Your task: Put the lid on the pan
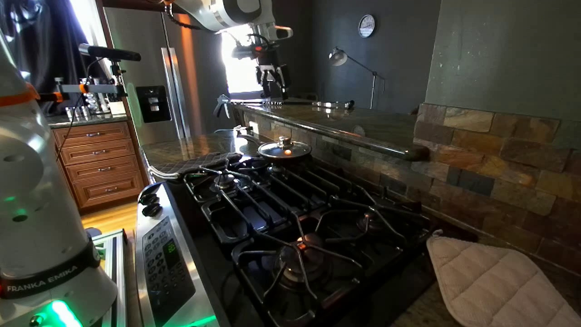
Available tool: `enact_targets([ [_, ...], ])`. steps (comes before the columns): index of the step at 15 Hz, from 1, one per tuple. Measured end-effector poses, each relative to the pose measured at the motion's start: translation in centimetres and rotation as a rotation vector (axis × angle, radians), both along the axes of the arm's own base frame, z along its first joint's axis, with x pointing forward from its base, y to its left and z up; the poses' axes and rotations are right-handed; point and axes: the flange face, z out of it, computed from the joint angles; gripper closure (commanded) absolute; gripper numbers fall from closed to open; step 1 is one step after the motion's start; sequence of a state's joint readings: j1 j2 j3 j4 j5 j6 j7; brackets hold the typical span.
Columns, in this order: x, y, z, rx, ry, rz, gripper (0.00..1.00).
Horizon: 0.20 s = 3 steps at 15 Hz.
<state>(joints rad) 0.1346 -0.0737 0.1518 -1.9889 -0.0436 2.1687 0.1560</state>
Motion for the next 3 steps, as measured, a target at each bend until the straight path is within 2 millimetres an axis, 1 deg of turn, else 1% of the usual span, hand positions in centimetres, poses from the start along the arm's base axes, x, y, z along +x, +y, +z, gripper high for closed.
enact_targets([
  [3, -0.49, 0.07, 0.87, 0.000, -0.009, -0.006, 0.00],
])
